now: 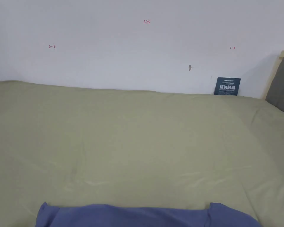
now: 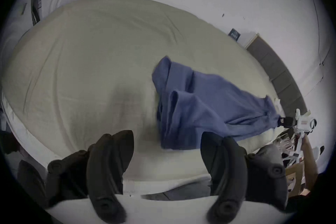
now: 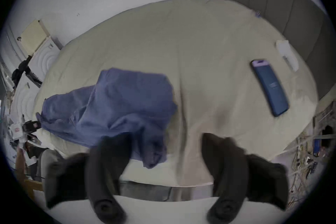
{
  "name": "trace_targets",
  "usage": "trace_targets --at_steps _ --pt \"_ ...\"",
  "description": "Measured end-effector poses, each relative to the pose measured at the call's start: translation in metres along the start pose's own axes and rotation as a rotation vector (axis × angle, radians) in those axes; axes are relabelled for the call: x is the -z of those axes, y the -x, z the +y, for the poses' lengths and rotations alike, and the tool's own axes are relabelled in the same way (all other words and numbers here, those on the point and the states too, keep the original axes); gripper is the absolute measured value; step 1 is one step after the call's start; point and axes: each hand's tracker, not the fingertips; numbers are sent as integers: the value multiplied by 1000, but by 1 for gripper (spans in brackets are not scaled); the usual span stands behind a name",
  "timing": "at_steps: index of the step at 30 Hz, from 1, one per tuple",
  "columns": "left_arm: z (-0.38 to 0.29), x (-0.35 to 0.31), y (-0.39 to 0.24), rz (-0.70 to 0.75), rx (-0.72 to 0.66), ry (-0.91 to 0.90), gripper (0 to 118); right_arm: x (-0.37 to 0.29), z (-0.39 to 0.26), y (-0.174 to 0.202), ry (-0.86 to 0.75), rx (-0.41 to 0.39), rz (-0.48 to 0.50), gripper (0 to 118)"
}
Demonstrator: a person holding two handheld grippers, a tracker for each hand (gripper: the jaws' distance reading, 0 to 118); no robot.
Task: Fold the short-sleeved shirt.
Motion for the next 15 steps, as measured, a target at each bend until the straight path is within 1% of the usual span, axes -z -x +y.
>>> trace_targets --at_steps 1,2,3,4,5,7,8,10,11,14,15 --pt "3 -13 0 -24 -23 -35 84 -16 2 0 -49 11 -7 81" --pt "8 -27 -4 -28 -38 -76 84 -34 5 1 -112 16 7 81" --pt "11 -43 -27 -21 -23 -129 84 -49 7 4 -177 27 44 81" --pt "17 -58 -42 -21 11 -204 84 -68 13 9 -254 45 65 81" --pt "25 -71 -56 -17 57 -276 84 -85 18 17 -321 46 91 82" --pt "39 -95 -95 -23 146 -412 83 -114 26 38 -453 28 120 82" --pt "45 -104 -115 -45 175 -466 83 -123 34 46 -527 5 133 83" --pt "52 -119 -151 -51 234 -560 83 -144 34 69 -687 -52 114 87" --pt "55 -119 -159 -43 275 -611 83 -152 30 82 -770 -75 76 89" --pt "47 -117 -197 34 330 -733 83 -159 21 113 -828 -149 2 89" --pt "39 -112 -209 58 335 -751 83 -158 16 120 -832 -171 -6 86"
